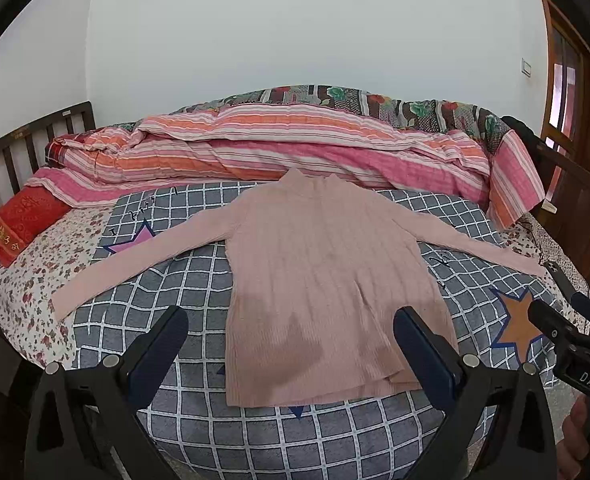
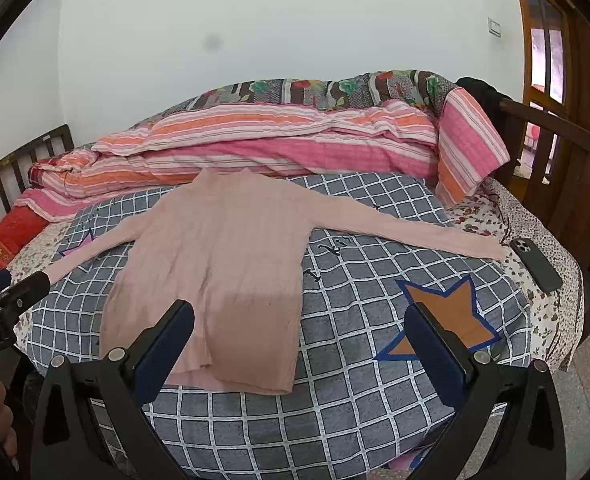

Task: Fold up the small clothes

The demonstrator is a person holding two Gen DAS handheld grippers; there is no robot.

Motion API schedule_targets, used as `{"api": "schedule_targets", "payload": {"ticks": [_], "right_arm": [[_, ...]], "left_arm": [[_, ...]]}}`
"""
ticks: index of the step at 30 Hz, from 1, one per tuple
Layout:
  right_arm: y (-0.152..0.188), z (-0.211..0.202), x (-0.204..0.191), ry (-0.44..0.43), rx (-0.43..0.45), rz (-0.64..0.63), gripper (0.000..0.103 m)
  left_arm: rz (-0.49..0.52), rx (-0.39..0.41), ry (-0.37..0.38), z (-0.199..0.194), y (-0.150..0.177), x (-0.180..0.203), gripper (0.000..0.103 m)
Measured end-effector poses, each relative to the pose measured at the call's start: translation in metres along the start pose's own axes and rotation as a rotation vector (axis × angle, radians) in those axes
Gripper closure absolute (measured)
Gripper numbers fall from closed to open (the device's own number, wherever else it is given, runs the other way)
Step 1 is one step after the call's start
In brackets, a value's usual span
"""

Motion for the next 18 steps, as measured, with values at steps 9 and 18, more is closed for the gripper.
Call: {"api": "schedule_targets", "payload": {"ticks": [9,18], "right_arm": [[-0.0006,-0.0011,0.0004,0.002,0.005,0.002,0.0],[-0.0029,-0.0018,0.001,0.001,0.009,0.004,0.0]], "left_arm": [[-0.004,-0.001,-0.005,0.0,0.0004,-0.003,0.0],[-0.005,0.0,-0.009,0.0006,0.0,-0.0068,0.0]]}}
Point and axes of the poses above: each gripper's, at about its wrist camera, not at the fingertips, and z roughly the way its jaws point, x to its right, y to its underside, the point moved 7 cm from there along z, roughly the way its jaws point, and after that the axes turned 3 degrees about z, right-handed, at the moved point
